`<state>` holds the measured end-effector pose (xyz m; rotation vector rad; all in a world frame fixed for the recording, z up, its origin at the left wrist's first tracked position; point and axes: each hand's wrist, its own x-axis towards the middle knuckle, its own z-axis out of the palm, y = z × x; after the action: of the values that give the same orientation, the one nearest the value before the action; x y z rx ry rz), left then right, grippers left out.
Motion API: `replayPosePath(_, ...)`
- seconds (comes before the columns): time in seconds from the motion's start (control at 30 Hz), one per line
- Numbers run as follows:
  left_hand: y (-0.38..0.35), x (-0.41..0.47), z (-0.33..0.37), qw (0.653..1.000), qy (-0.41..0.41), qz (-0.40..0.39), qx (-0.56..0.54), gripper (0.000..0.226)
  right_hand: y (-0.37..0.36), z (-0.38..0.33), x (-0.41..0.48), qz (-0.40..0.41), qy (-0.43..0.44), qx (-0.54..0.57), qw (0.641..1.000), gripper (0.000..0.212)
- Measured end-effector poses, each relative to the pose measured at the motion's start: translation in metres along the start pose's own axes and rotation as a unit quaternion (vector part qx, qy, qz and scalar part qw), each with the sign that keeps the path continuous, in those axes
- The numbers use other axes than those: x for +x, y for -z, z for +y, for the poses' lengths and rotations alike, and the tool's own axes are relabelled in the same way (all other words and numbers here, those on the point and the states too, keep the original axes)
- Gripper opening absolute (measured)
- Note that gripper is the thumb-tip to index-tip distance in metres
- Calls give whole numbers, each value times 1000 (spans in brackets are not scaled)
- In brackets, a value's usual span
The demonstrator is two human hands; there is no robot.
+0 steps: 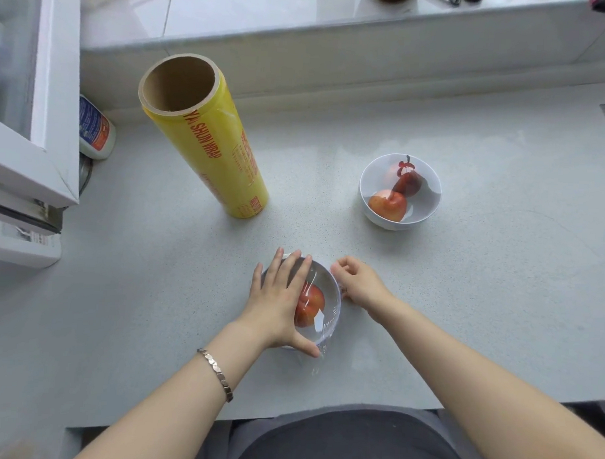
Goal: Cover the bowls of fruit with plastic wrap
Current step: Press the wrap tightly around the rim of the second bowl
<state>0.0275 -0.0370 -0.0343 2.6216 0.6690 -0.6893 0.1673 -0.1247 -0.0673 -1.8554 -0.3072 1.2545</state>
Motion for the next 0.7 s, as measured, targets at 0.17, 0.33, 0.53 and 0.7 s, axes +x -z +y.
replayPosePath(0.17, -4, 2, 4, 1000, 14, 15, -10, 140, -16, -4, -4, 143, 85, -30, 986, 15)
replayPosePath(0.33, -4, 2, 5, 999, 25, 26, -28, 139, -15, -8, -17, 160, 149, -122, 968, 18)
replayPosePath(0.53, -5, 2, 3, 998, 23, 45, -35, 138, 12, 6, -21, 141, 192, -250, 938, 22)
replayPosePath(0.7, -6, 2, 3, 998, 25, 50, -39, 139, 9, 19, -9, 153, 152, -226, 950, 23)
